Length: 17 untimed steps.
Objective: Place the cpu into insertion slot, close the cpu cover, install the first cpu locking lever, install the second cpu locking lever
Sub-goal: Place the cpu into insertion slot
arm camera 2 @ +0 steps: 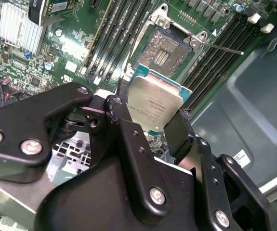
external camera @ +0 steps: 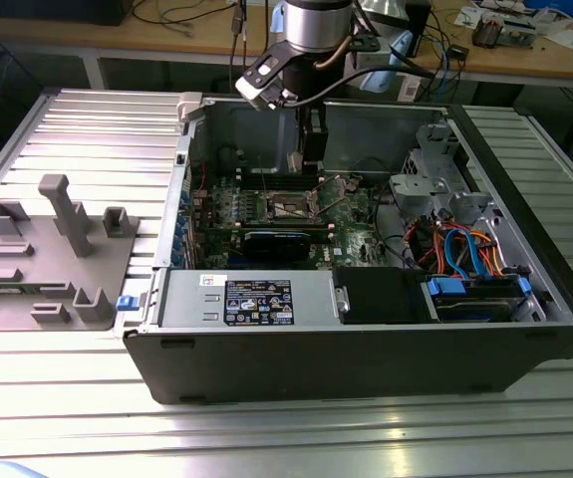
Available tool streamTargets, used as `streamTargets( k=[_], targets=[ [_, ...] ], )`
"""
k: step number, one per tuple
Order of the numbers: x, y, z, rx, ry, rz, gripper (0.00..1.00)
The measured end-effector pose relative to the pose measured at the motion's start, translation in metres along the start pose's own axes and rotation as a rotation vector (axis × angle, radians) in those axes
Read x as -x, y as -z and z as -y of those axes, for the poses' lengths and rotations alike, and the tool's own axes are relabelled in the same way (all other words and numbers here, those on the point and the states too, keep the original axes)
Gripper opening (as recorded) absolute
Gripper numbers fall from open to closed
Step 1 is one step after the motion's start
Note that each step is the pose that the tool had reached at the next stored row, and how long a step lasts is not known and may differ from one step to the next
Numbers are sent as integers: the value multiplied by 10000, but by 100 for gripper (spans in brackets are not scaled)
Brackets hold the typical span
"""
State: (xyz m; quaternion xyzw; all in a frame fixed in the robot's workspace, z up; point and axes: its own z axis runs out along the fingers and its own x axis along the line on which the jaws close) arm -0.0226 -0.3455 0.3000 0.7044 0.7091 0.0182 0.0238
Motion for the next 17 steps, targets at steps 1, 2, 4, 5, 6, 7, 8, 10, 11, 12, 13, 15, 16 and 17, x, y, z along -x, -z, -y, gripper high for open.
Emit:
streamTargets(
  k=[1,2,4,5,6,7,8,10,11,12,13,15,16,17],
  targets=[
    [0,-2,0,-1,-1,2,54],
    [0,-4,0,-1,0,2,54],
    [0,-27,2,0,0,1,54],
    [0,-27,2,0,0,1,54],
    [0,-27,2,0,0,1,54],
    [0,-30,2,1,0,0,54],
    [0,-36,2,1,0,0,54],
    [-1,-45,3,0,0,0,54],
    [0,-47,3,1,0,0,54],
    [-1,-49,3,1,0,0,54],
    [-1,-51,3,1,0,-1,54],
    [-1,-57,3,1,0,-1,54],
    [-1,-63,4,1,0,-1,54],
    [-1,-67,4,0,0,0,54]
  ],
)
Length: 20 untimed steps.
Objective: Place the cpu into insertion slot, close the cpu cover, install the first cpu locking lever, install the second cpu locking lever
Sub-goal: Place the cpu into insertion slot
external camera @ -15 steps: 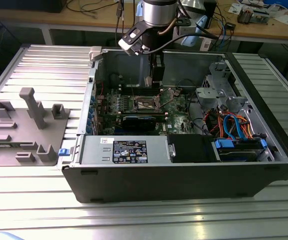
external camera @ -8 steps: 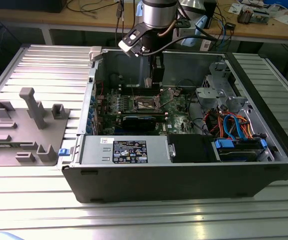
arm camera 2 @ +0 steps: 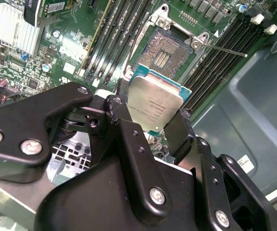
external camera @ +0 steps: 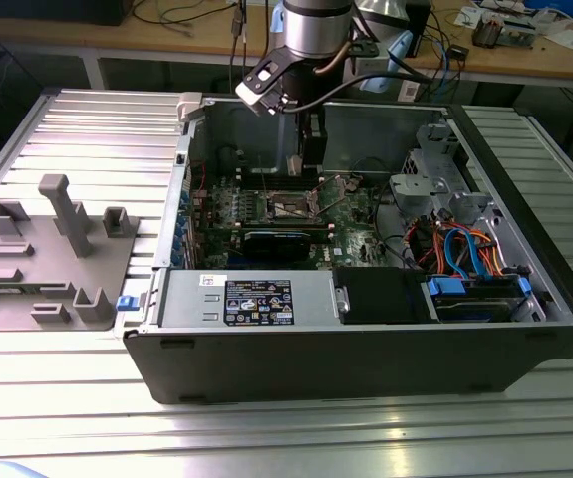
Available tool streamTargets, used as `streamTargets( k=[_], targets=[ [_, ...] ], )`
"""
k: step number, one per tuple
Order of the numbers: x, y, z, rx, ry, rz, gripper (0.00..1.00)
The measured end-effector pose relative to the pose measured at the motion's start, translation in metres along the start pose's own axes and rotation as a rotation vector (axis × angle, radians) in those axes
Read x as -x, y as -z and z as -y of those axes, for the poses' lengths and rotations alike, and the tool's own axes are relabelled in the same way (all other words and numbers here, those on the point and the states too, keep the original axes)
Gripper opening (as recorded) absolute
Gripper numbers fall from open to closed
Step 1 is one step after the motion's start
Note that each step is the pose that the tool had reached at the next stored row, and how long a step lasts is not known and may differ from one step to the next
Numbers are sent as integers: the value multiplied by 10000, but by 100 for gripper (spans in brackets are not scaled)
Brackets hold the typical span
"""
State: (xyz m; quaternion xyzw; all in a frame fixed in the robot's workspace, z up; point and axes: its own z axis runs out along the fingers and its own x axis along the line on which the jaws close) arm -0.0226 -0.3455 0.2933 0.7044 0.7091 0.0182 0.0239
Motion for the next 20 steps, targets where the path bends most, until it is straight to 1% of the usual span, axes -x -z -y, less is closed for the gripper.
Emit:
streamTargets(
  k=[5,11,20],
  targets=[
    [0,-26,2,1,-2,0,54],
    [-7,-74,12,2,-12,2,54],
    [-15,-100,21,3,-11,1,54]
  ],
)
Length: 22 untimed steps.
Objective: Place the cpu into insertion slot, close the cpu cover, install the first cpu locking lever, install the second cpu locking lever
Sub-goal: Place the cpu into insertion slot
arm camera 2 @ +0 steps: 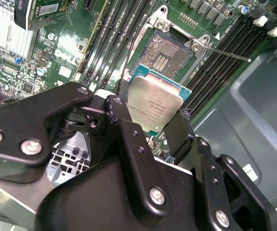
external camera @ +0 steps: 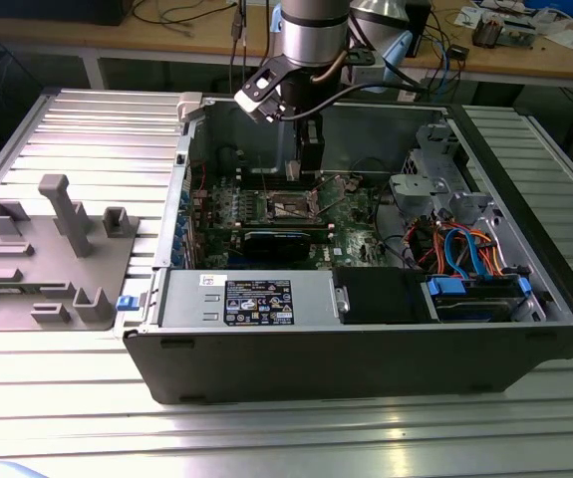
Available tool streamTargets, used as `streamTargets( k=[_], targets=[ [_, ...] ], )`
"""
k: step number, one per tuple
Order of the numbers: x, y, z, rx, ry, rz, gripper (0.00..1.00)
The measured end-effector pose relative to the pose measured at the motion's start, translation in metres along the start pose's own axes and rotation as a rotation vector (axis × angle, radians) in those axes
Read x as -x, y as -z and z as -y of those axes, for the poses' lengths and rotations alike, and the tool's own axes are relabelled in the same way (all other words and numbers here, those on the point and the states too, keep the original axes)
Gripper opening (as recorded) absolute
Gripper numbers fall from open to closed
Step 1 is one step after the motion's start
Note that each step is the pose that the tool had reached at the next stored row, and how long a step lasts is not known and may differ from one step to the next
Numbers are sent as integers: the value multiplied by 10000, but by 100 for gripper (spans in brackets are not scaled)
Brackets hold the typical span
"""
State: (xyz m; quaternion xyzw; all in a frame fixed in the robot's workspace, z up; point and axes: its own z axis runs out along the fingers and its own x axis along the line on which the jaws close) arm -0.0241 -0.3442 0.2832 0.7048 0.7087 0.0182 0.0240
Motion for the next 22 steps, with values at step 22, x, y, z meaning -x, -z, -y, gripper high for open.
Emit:
streamTargets(
  k=[22],
  targets=[
    [-5,-123,8,38,-21,6,54]
  ],
)
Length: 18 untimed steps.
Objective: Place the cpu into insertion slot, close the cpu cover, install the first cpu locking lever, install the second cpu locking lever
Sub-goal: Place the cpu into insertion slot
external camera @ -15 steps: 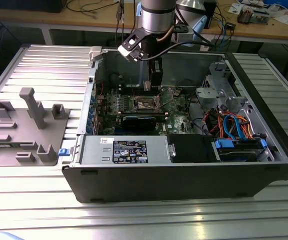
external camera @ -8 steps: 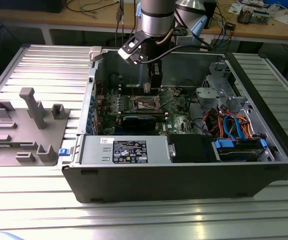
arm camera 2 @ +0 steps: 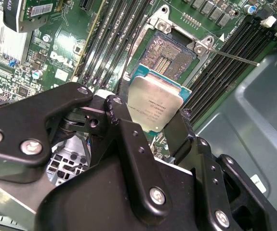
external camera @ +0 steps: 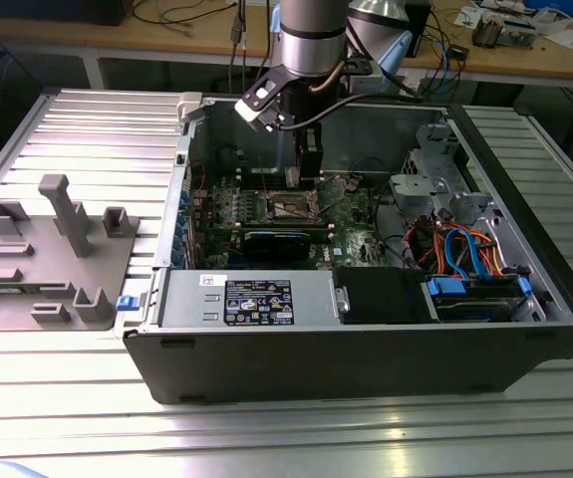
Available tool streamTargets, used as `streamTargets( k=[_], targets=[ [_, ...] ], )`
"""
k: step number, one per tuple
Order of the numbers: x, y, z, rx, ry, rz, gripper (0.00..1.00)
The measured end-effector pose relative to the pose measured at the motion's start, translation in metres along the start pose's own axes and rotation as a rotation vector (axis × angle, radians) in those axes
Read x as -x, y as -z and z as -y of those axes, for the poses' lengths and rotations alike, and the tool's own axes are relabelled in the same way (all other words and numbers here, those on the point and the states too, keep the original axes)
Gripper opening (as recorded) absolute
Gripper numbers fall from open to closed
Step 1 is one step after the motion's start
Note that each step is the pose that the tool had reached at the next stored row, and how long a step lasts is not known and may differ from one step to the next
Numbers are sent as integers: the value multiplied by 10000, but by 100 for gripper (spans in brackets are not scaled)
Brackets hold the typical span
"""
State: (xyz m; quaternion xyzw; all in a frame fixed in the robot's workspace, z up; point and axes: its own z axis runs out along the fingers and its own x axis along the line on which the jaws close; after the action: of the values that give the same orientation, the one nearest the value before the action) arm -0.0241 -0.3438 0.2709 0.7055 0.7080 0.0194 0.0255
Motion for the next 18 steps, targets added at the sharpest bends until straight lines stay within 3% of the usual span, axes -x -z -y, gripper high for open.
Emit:
streamTargets(
  k=[18],
  targets=[
    [0,-26,2,0,0,0,54]
  ],
)
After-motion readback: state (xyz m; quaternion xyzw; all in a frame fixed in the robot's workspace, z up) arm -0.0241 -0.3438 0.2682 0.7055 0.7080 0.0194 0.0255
